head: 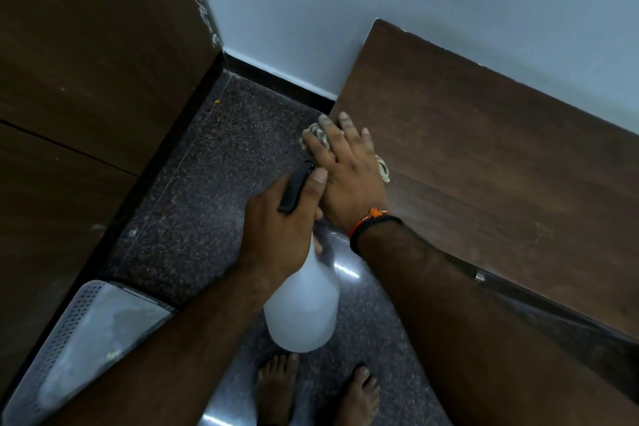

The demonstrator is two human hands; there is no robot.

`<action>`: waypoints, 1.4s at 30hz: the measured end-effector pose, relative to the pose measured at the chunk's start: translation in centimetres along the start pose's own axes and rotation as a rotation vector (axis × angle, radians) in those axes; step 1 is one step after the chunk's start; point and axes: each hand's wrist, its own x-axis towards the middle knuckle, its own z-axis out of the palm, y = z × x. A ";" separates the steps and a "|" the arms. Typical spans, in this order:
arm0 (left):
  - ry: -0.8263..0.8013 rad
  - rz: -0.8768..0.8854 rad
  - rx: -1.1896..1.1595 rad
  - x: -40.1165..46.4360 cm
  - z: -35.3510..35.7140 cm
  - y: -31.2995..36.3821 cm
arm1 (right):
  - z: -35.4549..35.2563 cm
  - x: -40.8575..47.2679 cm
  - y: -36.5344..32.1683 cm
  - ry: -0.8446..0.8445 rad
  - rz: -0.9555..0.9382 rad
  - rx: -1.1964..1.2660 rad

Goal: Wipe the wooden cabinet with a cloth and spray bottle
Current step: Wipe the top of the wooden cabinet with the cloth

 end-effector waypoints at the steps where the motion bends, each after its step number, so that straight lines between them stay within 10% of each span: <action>1: 0.001 0.013 0.005 -0.1 0.1 0.0 | 0.1 -0.3 -0.1 -0.013 -0.028 0.001; 11: -0.014 0.060 0.030 -2.6 2.3 -0.2 | -0.2 -3.5 1.7 -0.069 -0.234 0.024; 42: -0.466 0.148 0.128 -14.5 25.7 4.1 | -10.9 -28.2 23.0 -0.051 0.342 -0.073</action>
